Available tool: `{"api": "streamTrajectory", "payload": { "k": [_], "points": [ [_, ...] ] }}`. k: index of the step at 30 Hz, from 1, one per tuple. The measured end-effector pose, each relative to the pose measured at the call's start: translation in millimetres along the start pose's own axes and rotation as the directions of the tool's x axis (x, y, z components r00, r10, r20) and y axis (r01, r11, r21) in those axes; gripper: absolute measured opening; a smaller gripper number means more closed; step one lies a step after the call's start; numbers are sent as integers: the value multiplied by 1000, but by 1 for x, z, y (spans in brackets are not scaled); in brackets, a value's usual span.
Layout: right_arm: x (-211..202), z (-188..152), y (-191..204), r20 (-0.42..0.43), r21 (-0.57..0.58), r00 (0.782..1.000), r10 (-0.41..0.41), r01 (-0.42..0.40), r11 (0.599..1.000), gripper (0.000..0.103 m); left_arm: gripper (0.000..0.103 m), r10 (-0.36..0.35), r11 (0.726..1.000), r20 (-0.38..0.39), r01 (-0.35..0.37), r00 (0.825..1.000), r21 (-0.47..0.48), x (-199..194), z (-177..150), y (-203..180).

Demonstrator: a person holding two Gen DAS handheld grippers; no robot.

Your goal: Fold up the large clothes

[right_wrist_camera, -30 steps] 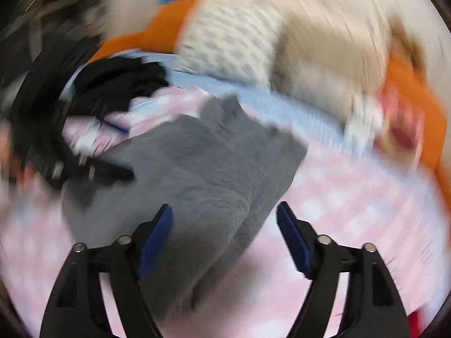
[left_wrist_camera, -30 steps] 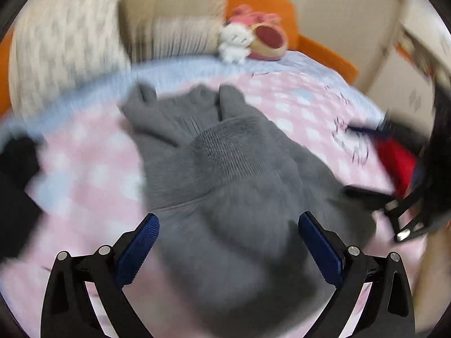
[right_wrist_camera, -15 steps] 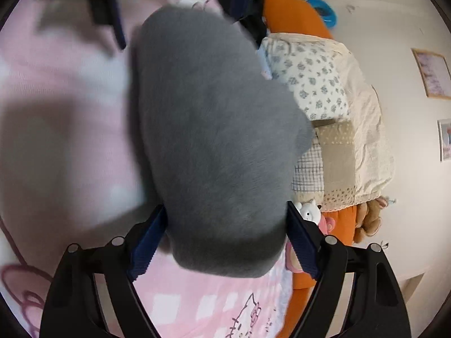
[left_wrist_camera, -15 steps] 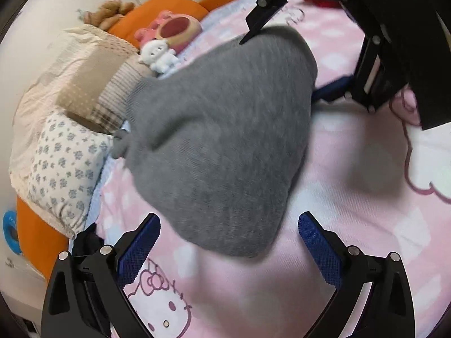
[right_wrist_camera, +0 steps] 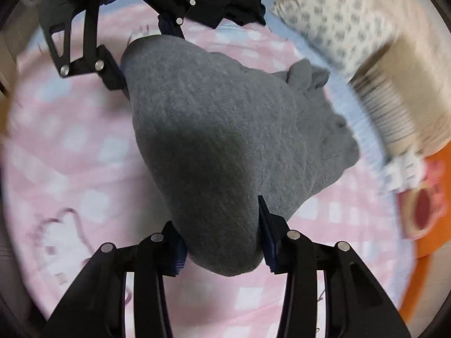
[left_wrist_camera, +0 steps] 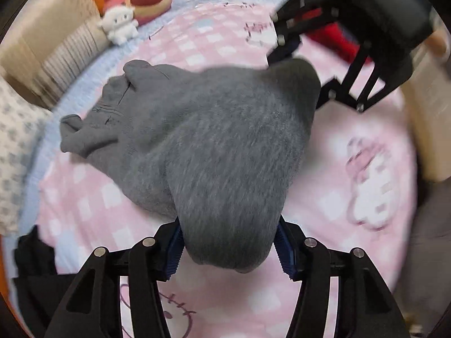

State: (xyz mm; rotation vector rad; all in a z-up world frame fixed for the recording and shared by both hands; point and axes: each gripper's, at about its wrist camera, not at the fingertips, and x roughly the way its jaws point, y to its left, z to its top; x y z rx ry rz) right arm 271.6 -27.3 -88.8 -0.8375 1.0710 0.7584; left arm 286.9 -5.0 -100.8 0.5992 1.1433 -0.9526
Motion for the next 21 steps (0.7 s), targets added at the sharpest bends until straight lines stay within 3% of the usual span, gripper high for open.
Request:
{"api": "streamTrajectory", "payload": {
  "k": [2, 4, 7, 10, 14, 16, 18, 21],
  "points": [
    [-11, 16, -39, -25, 65, 993, 114, -113, 992, 42, 60, -47, 999, -17, 46, 999, -29, -14, 21, 25],
    [-18, 35, -78, -38, 113, 984, 172, -167, 979, 43, 62, -60, 995, -17, 58, 998, -85, -28, 47, 63],
    [-19, 73, -138, -69, 160, 981, 183, -170, 972, 44, 71, 53, 987, -33, -57, 998, -147, -34, 80, 114],
    [-15, 107, -173, -82, 144, 992, 100, -87, 986, 46, 71, 155, 963, -50, -162, 987, -215, -24, 101, 164],
    [29, 131, -203, -63, 160, 997, 35, -24, 987, 50, 71, 238, 920, -121, -263, 964, -291, 23, 108, 218],
    [55, 136, -220, -38, 202, 999, -5, 13, 979, 53, 71, 261, 898, -117, -286, 958, -335, 41, 111, 235],
    [77, 138, -237, -33, 249, 999, -41, 48, 967, 58, 72, 300, 869, -65, -301, 952, -392, 53, 111, 249],
    [107, 133, -267, -84, 338, 992, -93, 116, 934, 66, 72, 292, 836, 13, -249, 956, -489, 71, 112, 266]
  ]
}}
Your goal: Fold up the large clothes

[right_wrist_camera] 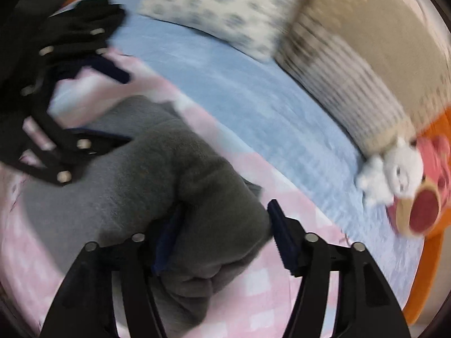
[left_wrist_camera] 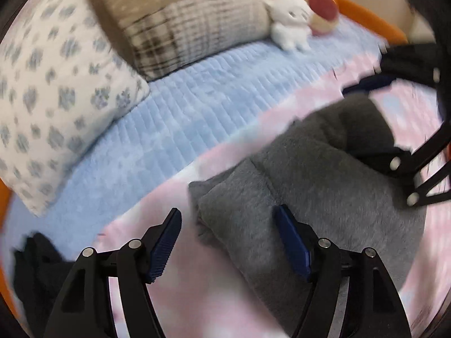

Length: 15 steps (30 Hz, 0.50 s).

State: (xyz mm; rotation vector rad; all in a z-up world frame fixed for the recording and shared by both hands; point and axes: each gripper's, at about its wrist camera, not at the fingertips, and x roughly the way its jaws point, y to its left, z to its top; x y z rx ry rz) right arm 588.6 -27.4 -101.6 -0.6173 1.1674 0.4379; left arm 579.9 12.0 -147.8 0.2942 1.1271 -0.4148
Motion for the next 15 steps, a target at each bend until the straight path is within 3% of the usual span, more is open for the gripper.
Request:
{"api": "streamTrajectory", "payload": {
  "k": [3, 6, 7, 9, 10, 11, 13, 14, 15],
  "points": [
    [-1, -6, -15, 44, 82, 999, -8, 5, 997, 69, 76, -22, 998, 48, 25, 999, -61, 1, -1, 9],
    [-33, -21, -24, 168, 101, 986, 6, -23, 995, 91, 78, -21, 989, 81, 33, 996, -145, -26, -10, 20],
    [-52, -27, -29, 228, 119, 974, 0, -28, 992, 93, 78, -18, 985, 101, 36, 995, -170, -37, -11, 23],
    [-84, -36, -43, 337, 186, 941, 13, -80, 979, 95, 86, -22, 958, 170, 69, 985, -277, -68, -13, 33],
    [-95, -39, -49, 382, 237, 924, 8, -106, 966, 95, 91, -65, 933, 219, 137, 974, -332, -81, -13, 36],
    [-107, -45, -55, 443, 300, 896, 31, -181, 937, 94, 97, -123, 891, 279, 229, 953, -392, -94, -16, 36],
    [-111, -56, -58, 547, 346, 827, 134, -369, 863, 64, 97, -225, 839, 353, 365, 908, -403, -98, -14, 24],
    [-105, -60, -56, 569, 365, 806, 162, -425, 828, 45, 98, -258, 831, 370, 400, 893, -386, -93, -11, 9],
    [-94, -61, -53, 564, 384, 808, 171, -440, 811, 40, 98, -249, 840, 356, 383, 901, -383, -86, -7, 0]
  ]
}}
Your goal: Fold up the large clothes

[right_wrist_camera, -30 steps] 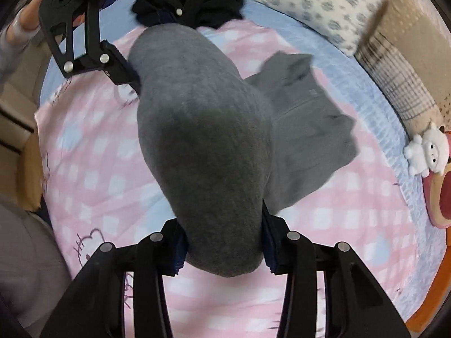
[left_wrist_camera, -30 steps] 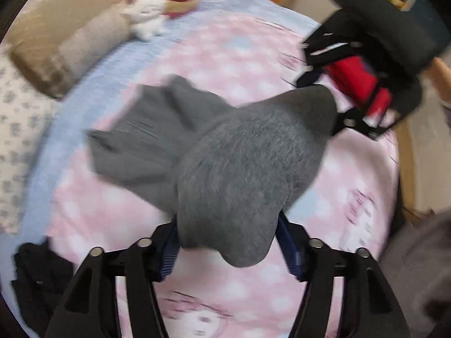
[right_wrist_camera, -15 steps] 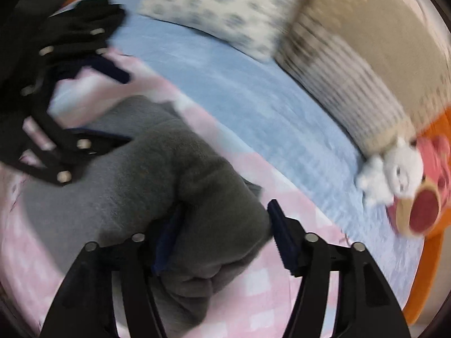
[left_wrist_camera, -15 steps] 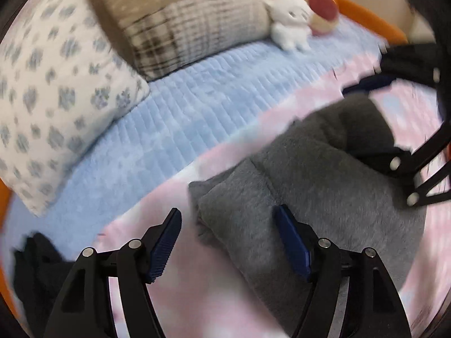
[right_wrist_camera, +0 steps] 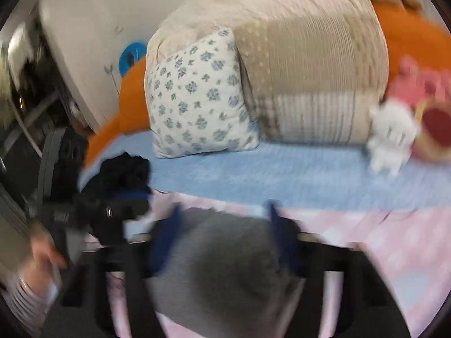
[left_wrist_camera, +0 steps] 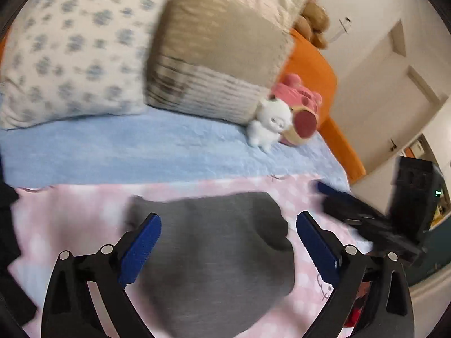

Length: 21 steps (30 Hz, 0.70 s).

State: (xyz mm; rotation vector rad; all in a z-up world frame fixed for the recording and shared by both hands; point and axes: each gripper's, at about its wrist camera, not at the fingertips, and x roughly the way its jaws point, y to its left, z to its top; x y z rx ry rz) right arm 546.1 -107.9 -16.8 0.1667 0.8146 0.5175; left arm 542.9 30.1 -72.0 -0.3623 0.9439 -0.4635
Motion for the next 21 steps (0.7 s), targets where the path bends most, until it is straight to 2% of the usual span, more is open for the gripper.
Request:
{"api": "streamTrajectory", "payload": {
  "k": [2, 4, 5, 6, 7, 8, 9, 11, 14, 16, 17, 18, 19, 20, 21],
  "points": [
    [28, -17, -15, -59, 63, 996, -73, 77, 995, 35, 98, 81, 997, -66, -80, 995, 8, 36, -9, -5],
    [51, -34, -41, -89, 169, 992, -91, 105, 980, 35, 97, 129, 986, -152, -143, 980, -87, 67, -21, 16],
    [59, -42, -51, -99, 202, 989, -113, 132, 970, 39, 97, 126, 982, -162, -147, 979, -121, 73, -25, 23],
    [70, -53, -60, -123, 246, 987, -100, 128, 961, 43, 97, 139, 978, -136, -157, 981, -134, 75, -32, 29],
    [86, -72, -70, -144, 318, 988, -51, 95, 943, 46, 97, 176, 979, -107, -186, 978, -88, 77, -38, 25],
    [90, -85, -71, -126, 324, 990, -65, 103, 940, 47, 97, 226, 973, -83, -229, 970, -23, 83, -46, 16],
    [91, -92, -66, -90, 302, 992, -90, 114, 947, 47, 97, 254, 967, -60, -254, 965, 4, 85, -51, 12],
    [89, -95, -60, -67, 280, 991, -117, 131, 951, 47, 97, 270, 963, -24, -270, 963, 17, 85, -55, 8],
    [75, -79, -63, -87, 284, 991, -97, 118, 952, 48, 97, 195, 981, -16, -195, 981, -18, 56, -49, 9],
    [46, -68, -61, -23, 274, 997, -72, 76, 959, 48, 97, 100, 993, 20, -99, 995, -65, 26, -48, 9],
    [22, -64, -57, 50, 276, 998, -23, 8, 961, 48, 97, 16, 995, 46, -12, 999, -96, 9, -49, 10],
    [5, -62, -53, 104, 286, 993, 53, -81, 955, 48, 97, -78, 989, 70, 87, 994, -124, 1, -48, 9],
    [-2, -62, -51, 135, 303, 983, 125, -161, 939, 47, 97, -186, 966, 100, 200, 978, -162, -9, -54, 10],
    [-7, -62, -49, 160, 332, 964, 210, -253, 909, 47, 97, -233, 951, 114, 251, 966, -183, -13, -58, 10],
    [-7, -63, -50, 170, 354, 950, 261, -306, 883, 47, 97, -294, 926, 132, 316, 947, -204, -14, -64, 11]
  ]
}}
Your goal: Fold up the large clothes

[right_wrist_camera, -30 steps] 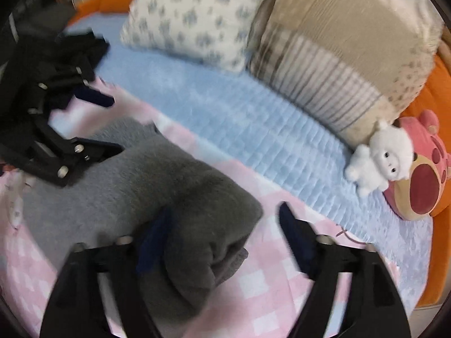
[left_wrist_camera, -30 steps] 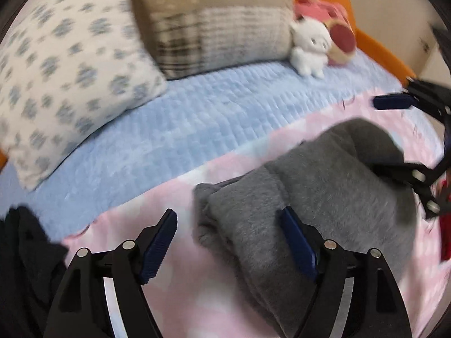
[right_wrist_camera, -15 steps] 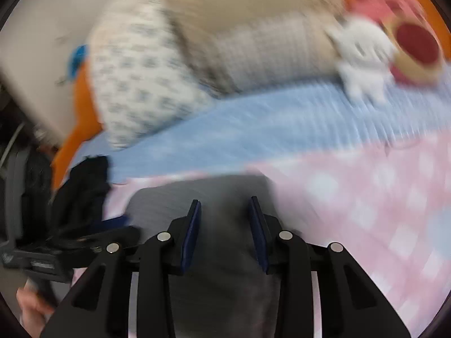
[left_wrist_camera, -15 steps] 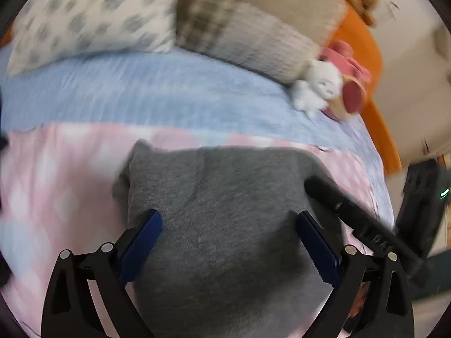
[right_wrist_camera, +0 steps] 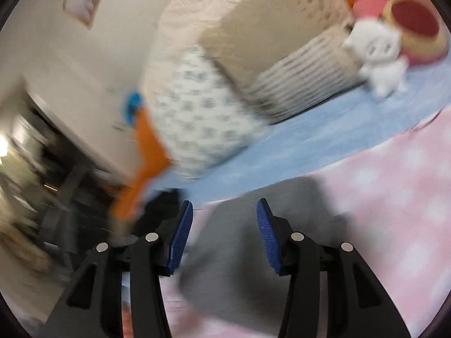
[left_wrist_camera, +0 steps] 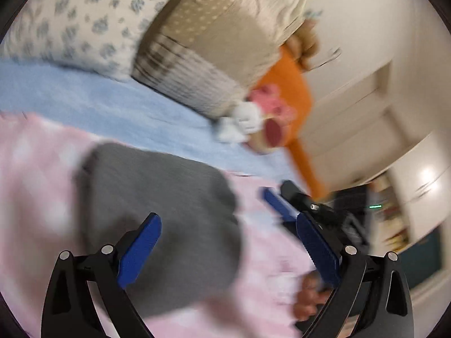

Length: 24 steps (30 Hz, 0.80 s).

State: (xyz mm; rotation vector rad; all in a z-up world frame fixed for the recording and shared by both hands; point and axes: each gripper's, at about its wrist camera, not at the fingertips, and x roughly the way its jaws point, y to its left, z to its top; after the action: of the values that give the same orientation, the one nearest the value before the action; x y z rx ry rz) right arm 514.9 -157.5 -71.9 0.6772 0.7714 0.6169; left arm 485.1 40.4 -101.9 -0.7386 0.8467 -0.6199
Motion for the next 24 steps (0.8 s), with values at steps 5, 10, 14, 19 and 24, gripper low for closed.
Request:
{"api": "streamTrajectory", "payload": {
  "k": [5, 10, 14, 19, 24],
  "points": [
    [34, -15, -56, -52, 237, 998, -21, 33, 971, 26, 94, -41, 975, 4, 41, 999, -220, 20, -24, 52],
    [43, -41, -120, -20, 354, 997, -79, 81, 932, 0, 20, -63, 941, 40, 73, 997, -331, 24, -39, 101],
    [42, -25, -86, -77, 245, 981, -178, 192, 950, 7, 40, -41, 951, -18, 34, 999, -307, 16, -31, 89],
    [5, -35, -37, -88, 188, 996, -20, 36, 982, 7, 87, 0, 989, -44, -7, 999, -147, -11, -39, 43],
    [2, -75, -61, -153, 227, 985, -75, 109, 968, 0, 51, 42, 957, -82, -64, 996, -283, -5, -51, 82]
  ]
}}
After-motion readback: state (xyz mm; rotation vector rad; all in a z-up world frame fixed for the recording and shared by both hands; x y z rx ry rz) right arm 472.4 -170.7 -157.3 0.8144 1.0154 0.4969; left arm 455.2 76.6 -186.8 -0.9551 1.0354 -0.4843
